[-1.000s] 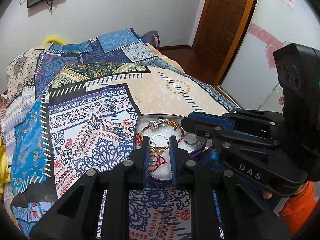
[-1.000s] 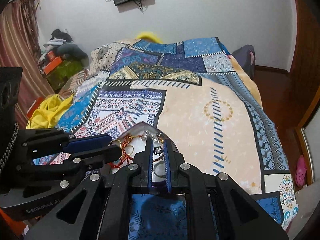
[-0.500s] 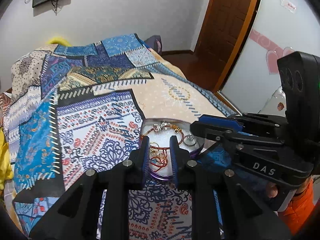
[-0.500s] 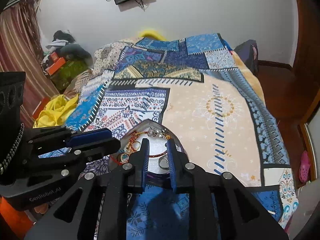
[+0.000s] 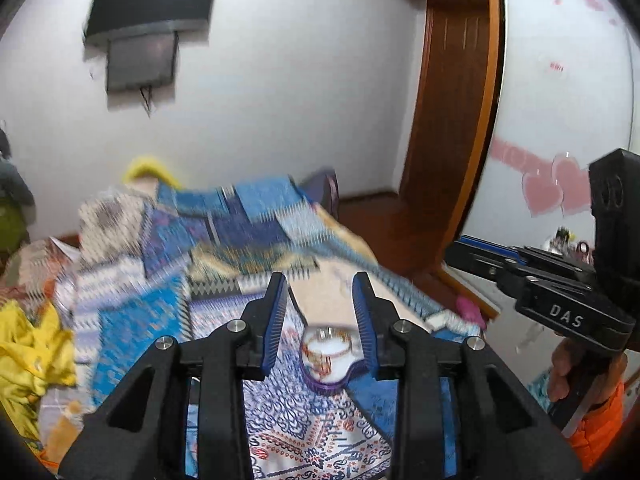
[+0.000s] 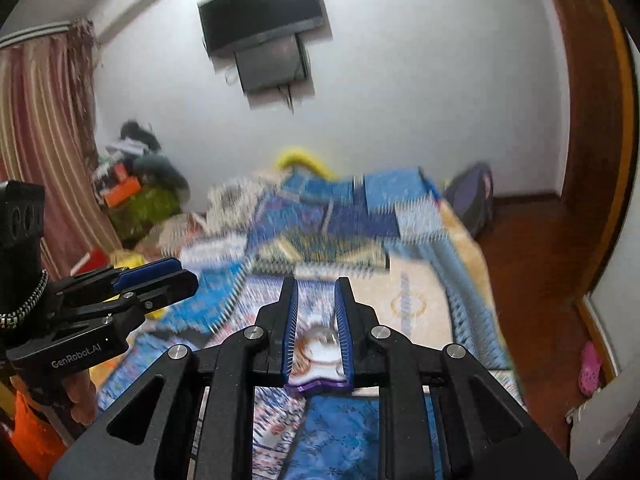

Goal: Organize jewelry

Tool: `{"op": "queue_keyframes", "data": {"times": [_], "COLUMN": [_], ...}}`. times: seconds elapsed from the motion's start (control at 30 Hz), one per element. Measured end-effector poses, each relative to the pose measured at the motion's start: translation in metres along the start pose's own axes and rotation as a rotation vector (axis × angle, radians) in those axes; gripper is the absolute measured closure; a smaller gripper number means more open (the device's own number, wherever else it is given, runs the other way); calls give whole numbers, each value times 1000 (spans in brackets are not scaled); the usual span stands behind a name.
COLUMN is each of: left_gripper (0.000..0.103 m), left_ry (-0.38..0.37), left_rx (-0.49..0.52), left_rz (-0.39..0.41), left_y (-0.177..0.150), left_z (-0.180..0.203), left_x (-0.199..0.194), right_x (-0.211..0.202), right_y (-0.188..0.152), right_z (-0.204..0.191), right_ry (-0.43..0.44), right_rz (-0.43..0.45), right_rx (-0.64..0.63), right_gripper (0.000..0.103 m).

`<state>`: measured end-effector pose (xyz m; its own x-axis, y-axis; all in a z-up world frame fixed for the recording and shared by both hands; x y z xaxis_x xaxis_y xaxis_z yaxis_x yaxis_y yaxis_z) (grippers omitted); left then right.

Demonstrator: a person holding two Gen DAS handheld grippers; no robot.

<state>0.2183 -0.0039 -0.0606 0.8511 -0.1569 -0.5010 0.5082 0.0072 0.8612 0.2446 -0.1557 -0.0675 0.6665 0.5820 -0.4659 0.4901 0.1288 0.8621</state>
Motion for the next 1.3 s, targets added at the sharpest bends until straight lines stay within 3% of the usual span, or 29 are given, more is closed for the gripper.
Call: {"op": "queue_keyframes", "data": {"times": [0.17, 0.33, 0.47, 0.53, 0.57, 0.63, 0.77, 0.83, 1.3], "left_gripper": [66, 53, 42, 33, 31, 16, 9, 7, 6], "left_ry": [39, 97, 122, 139, 148, 160, 160, 161, 178], "left_rx": [23, 54, 50, 43, 39, 27, -7, -16, -6], "left_rz": [157, 280, 331, 346, 350, 353, 351, 346, 342], "left_y": [20, 24, 21, 20, 20, 18, 16, 15, 6], "left_z": [8, 20, 24, 24, 23, 21, 17, 15, 18], "left_x": [-63, -109, -129, -135, -136, -138, -140, -139, -141], "right_x": [-53, -93, -101, -102, -102, -104, -110, -113, -119], "right_y": [19, 26, 25, 24, 23, 21, 18, 16, 1], "right_z": [-28, -55, -67, -70, -71, -70, -70, -67, -57], "right_ry": [-12, -61, -102, -121, -130, -149, -185, -203, -207], "right_rz": [161, 298, 339, 347, 350, 361, 376, 382, 350], "right_rx": [-56, -103, -127, -128, -125, -116, -99, -93, -79], "right_gripper": [86, 86, 86, 80, 71, 53, 25, 18, 15]}}
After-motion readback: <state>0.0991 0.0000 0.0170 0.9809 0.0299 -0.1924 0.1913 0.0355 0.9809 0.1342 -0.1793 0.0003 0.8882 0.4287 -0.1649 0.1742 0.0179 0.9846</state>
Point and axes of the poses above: each gripper's, at about its wrist camera, not at the fingertips, and x roughly the way its jaws point, z to its right, y to its top, the point moved 7 cm from there along x, roughly the way its jaws point, and after that the axes turned 3 degrees about -z, right-handed, at the moved point
